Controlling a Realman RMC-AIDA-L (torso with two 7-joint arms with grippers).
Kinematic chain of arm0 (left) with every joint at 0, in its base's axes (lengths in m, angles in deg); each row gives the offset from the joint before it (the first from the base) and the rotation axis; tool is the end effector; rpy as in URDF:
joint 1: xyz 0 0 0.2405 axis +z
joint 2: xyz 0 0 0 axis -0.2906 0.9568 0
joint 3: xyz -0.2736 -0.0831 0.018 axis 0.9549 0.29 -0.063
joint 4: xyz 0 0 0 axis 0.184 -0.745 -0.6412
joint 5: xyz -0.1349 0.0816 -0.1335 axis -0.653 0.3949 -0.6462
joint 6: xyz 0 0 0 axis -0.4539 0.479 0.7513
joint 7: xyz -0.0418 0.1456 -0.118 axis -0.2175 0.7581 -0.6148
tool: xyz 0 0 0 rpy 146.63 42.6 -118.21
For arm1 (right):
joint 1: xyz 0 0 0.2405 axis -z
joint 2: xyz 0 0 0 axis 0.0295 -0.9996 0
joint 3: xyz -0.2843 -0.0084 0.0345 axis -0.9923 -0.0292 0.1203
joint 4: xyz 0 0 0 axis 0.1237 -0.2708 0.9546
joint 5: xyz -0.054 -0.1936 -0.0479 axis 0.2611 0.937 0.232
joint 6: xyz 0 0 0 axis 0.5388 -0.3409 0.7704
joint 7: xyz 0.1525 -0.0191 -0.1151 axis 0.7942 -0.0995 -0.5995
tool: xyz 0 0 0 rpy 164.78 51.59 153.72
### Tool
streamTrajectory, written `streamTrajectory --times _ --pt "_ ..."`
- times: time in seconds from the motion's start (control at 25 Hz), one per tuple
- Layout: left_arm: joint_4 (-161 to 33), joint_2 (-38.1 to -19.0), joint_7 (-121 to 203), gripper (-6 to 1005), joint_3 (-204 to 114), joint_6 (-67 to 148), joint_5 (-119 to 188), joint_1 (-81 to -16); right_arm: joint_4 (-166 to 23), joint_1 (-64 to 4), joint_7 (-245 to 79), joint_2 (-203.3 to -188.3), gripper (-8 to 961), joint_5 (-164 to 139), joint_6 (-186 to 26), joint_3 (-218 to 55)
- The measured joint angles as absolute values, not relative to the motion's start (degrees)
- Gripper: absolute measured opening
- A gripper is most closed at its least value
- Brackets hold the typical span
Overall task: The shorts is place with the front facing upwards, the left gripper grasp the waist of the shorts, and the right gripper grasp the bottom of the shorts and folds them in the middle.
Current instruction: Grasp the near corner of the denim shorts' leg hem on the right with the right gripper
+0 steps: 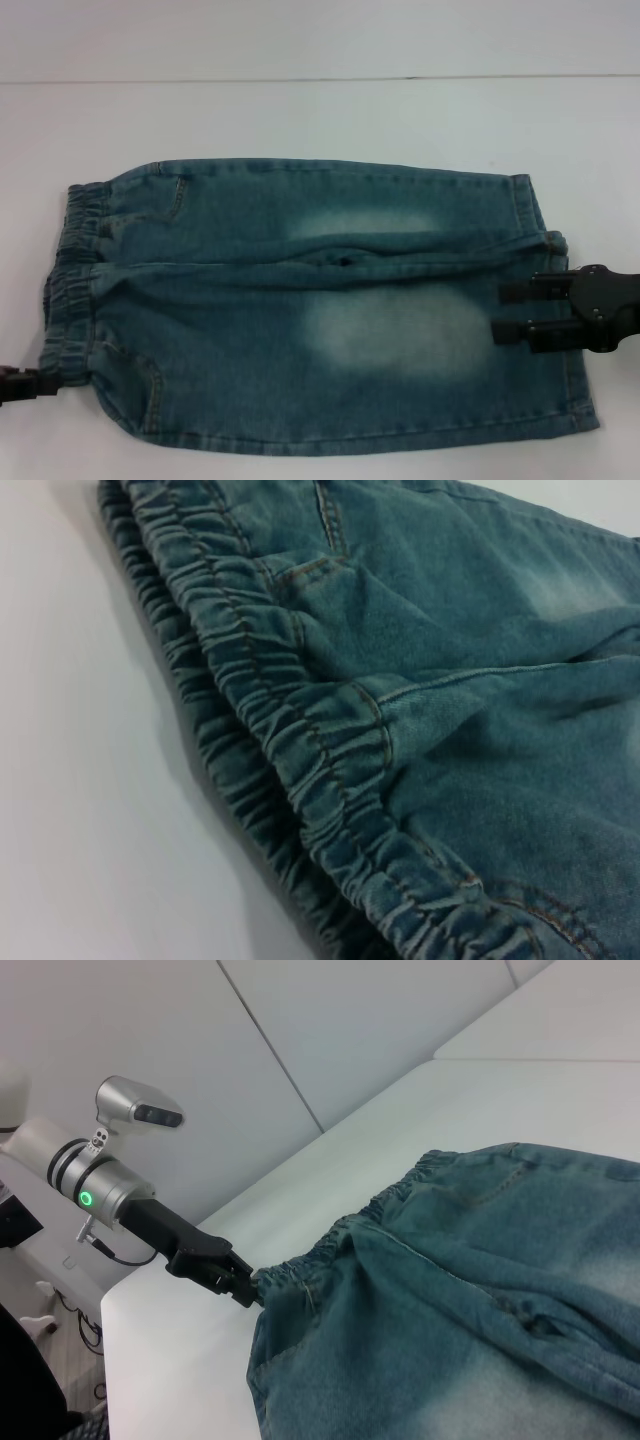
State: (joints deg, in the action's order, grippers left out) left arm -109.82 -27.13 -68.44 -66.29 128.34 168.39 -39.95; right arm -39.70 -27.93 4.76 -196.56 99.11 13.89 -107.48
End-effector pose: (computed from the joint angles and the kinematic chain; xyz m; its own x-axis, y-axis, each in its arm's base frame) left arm -0.3971 0.2903 0.0126 0.4400 0.8706 0.2202 0.8948 -0.4047 -0.1884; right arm 0.2946 0.3177 -0.0246 0.7070 -0.5840 -0.3989 -0.6049 -0.7916 0.0867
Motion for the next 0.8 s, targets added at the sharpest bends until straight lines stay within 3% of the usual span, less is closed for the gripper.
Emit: streamTrajectory --times 0.28,0.36,0.8 --pt "-109.88 -27.30 -68.68 201 -66.13 128.48 168.10 -40.37 -40.01 -27.93 4.68 -196.55 796 99.10 13.39 -107.48" --pt "-109.88 -27.30 -68.68 46 -66.03 128.57 168.00 -40.44 -40.04 -27.93 4.68 -196.55 796 99.10 13.38 -107.48" --pt "-110.01 -27.74 -69.69 42 -65.82 130.41 167.84 -41.91 -39.58 -28.66 6.94 -195.91 795 98.75 13.38 -106.50"
